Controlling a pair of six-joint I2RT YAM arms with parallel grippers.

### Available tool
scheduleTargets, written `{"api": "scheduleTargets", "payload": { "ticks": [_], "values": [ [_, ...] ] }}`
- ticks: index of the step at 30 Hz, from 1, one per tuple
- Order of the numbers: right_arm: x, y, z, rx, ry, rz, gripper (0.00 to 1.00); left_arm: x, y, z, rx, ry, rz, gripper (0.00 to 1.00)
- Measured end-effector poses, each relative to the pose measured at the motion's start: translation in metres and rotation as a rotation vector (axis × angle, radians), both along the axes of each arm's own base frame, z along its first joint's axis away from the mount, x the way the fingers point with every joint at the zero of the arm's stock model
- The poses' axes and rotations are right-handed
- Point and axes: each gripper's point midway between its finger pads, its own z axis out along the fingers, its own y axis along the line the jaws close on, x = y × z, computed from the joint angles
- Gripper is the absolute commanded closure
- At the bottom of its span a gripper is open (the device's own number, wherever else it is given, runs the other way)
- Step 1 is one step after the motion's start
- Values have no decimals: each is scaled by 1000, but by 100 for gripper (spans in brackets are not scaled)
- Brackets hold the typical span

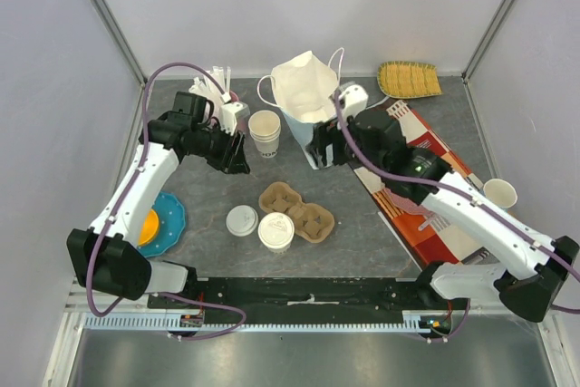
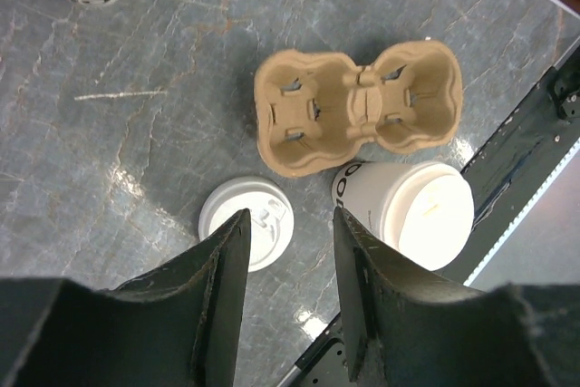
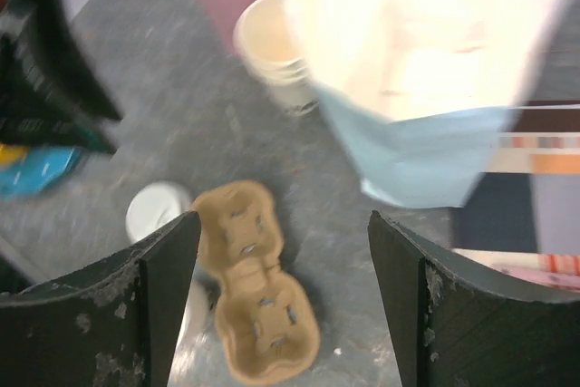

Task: Pack the takeout coffee

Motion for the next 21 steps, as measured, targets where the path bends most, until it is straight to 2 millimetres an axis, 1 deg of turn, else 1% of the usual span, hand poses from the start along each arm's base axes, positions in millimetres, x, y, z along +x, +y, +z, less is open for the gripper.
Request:
{"api": "scheduleTargets", "payload": {
  "ticks": [4, 7, 8, 10, 11, 13, 14, 16, 19, 21],
  "values": [
    [33, -46, 38, 58, -21, -290, 18, 5, -3, 9, -17, -18, -8, 51],
    [52, -77, 60, 105, -48, -476, 18, 7, -5, 10, -20, -18, -10, 51],
    [59, -85, 66, 116, -57, -530, 18, 7, -5, 9, -21, -15, -11, 51],
    [73, -90, 71, 117, -64, -592, 18, 9, -6, 8, -23, -10, -13, 51],
    [81, -90, 71, 111, -65, -614, 19, 10, -6, 9, -25, -9, -14, 51],
    [95, -82, 62, 85, -51, -623, 19, 12, -7, 11, -28, -13, -15, 51],
    [99, -78, 56, 70, -43, -623, 19, 12, -8, 12, -30, -16, -16, 51],
    [107, -72, 37, 27, -15, -624, 20, 14, -9, 16, -34, -25, -18, 51],
    [118, -71, 15, -28, 15, -633, 26, 15, -9, 18, -36, -31, -19, 51],
    [125, -74, 6, -54, 24, -646, 34, 15, -9, 18, -36, -31, -19, 51]
  ]
}}
